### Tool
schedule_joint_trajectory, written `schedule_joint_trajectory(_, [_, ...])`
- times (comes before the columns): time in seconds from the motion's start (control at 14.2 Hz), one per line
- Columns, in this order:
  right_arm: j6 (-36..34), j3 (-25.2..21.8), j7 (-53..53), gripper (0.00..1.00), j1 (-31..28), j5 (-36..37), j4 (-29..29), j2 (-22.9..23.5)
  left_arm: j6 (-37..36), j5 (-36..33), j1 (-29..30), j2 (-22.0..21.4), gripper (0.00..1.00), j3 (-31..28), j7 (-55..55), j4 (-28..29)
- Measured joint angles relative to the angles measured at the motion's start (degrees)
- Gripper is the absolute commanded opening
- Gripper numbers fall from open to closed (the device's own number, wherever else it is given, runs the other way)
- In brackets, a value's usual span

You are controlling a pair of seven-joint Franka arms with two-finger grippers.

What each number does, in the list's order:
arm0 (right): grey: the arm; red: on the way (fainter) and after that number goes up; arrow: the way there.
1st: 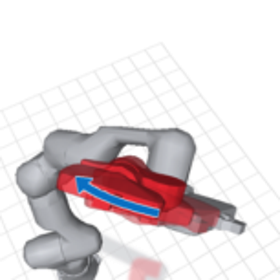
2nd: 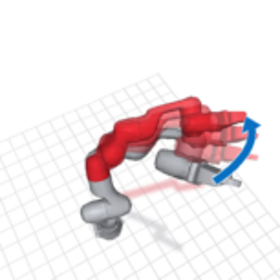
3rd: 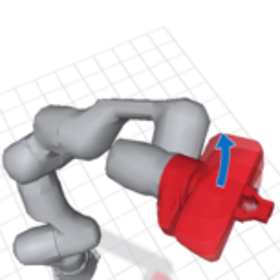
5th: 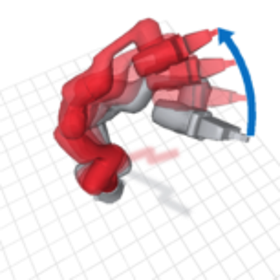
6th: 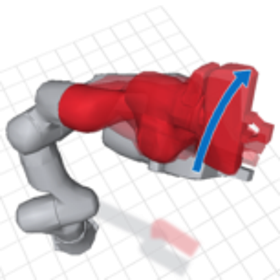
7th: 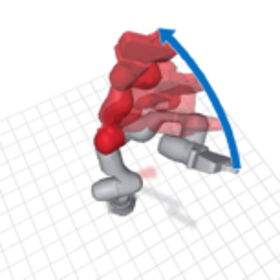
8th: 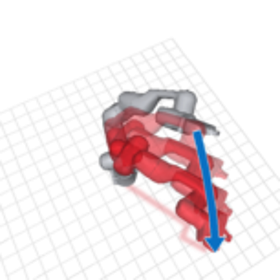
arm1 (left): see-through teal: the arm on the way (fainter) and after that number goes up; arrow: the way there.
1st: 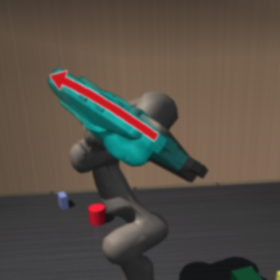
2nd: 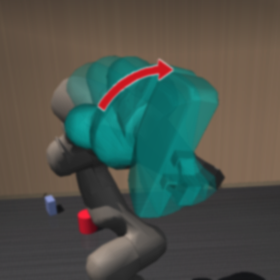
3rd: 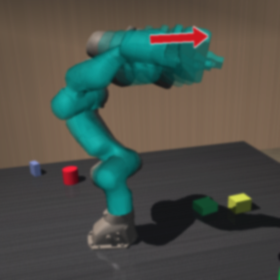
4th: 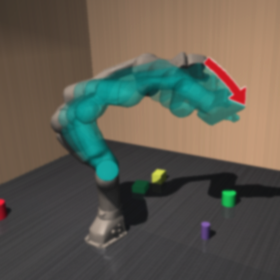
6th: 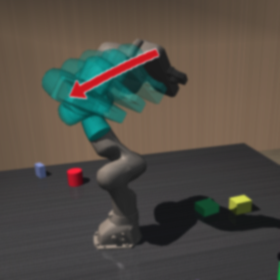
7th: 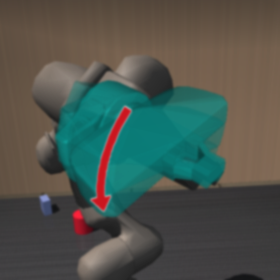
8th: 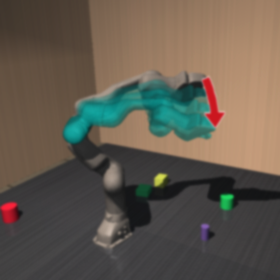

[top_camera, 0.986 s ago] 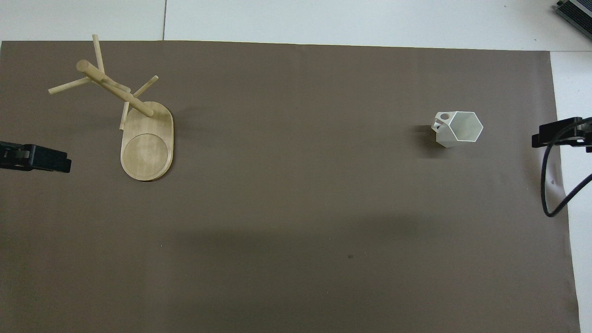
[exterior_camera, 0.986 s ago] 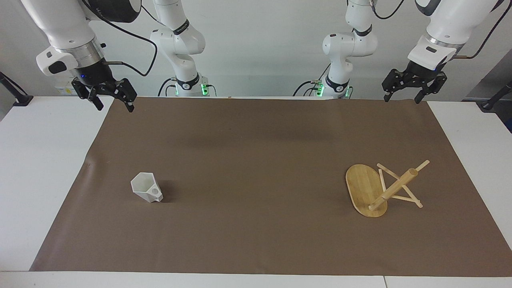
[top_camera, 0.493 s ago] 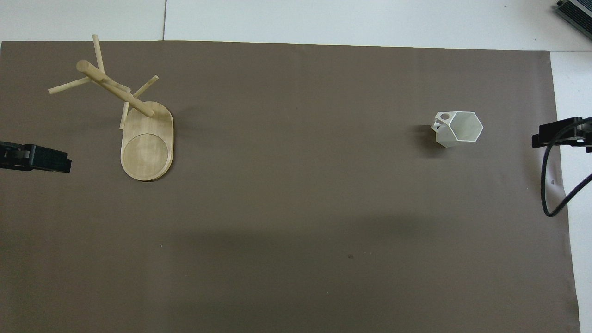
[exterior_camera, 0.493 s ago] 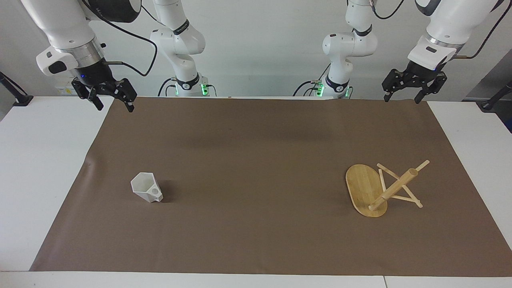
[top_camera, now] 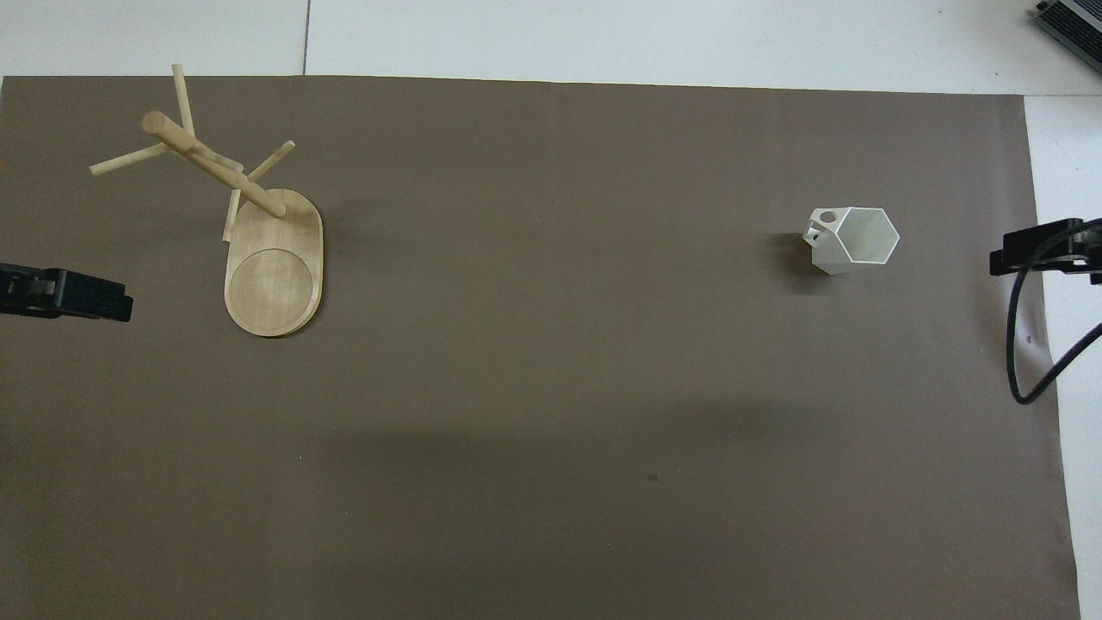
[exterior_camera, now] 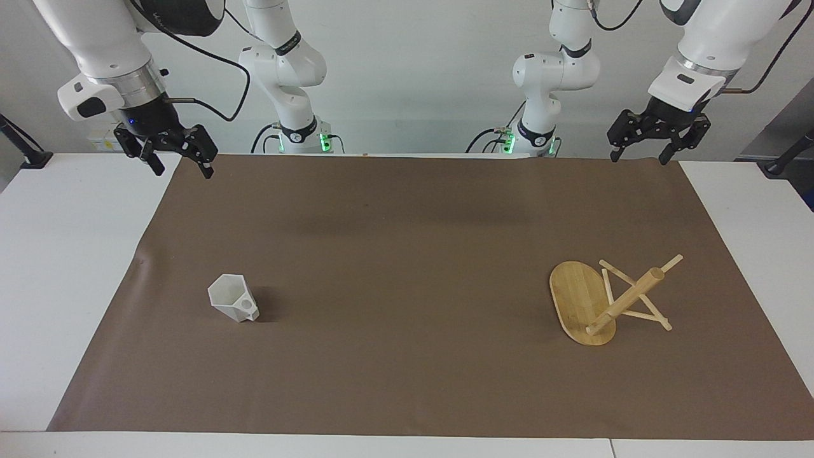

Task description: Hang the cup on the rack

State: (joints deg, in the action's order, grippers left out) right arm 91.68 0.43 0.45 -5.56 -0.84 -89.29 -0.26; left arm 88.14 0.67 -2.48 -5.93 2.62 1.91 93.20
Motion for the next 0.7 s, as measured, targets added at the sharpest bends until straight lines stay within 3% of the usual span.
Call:
schedule_joint_trajectory(0.35, [8.7, -0.2, 1.0, 1.0, -0.1, 0.0, -5.4, -0.9, 0.0, 0.0, 0.0, 0.0, 1.0, 0.0, 0.0, 0.0])
schedule_joint_trajectory(0.7, [16.8, -0.4, 8.8, 1.0, -0.5, 0.0, -12.1, -1.0, 0.0, 0.0, 0.0, 0.0, 1.0, 0.0, 0.0, 0.0])
